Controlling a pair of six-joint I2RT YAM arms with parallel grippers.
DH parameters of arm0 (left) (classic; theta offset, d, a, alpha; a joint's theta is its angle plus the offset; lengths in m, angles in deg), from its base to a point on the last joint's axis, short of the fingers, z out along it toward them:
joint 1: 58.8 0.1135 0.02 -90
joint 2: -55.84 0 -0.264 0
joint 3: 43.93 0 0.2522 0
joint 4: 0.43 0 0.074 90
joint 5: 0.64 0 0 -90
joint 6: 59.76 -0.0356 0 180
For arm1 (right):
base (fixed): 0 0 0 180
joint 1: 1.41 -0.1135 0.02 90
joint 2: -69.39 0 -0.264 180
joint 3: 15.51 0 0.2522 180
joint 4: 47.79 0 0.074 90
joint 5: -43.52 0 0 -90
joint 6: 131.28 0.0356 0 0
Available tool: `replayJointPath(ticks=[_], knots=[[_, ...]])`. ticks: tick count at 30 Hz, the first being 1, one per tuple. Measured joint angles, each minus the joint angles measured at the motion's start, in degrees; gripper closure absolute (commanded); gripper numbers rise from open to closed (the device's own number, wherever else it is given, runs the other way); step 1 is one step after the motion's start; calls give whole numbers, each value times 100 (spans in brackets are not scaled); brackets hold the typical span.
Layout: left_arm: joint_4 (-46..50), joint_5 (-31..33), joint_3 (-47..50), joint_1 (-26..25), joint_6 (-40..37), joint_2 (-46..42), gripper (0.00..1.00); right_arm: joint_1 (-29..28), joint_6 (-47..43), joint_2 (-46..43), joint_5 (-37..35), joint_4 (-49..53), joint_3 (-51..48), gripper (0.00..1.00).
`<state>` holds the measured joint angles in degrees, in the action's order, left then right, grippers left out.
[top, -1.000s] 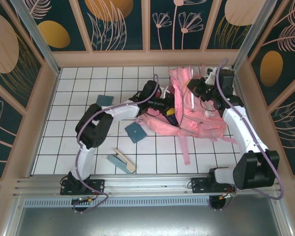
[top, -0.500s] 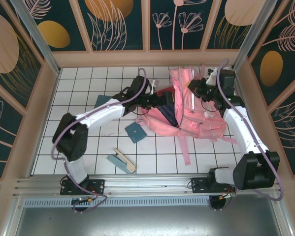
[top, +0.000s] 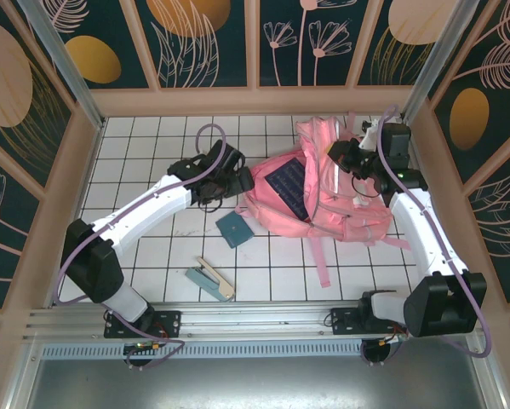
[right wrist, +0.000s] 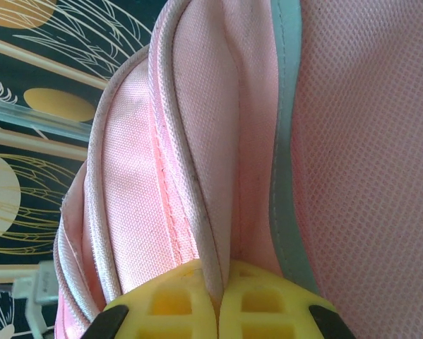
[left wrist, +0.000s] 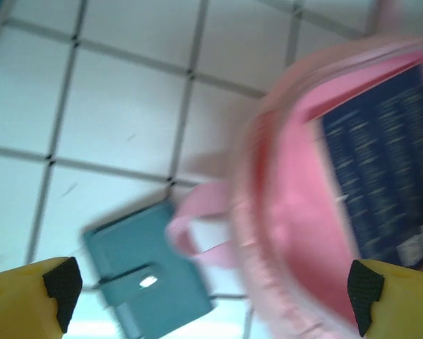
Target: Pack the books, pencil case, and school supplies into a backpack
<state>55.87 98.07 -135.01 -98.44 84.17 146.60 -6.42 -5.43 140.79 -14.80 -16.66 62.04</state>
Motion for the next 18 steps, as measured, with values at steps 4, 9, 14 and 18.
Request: replayJointPath(ticks=[4,9,14,18], knots=[[570,-103,828,96,302,-557,5,-2,-79,-37,-24,15,-76,100],[802,-678,1792,343,730,-1322,5,-24,-133,-52,-37,33,-133,100],[1019,-962,2212,341,1019,-1805,9,-74,-214,-55,-103,63,-133,100],[949,-1292,2699,343,1298,-2017,16,-109,-236,-55,-162,66,-140,100]])
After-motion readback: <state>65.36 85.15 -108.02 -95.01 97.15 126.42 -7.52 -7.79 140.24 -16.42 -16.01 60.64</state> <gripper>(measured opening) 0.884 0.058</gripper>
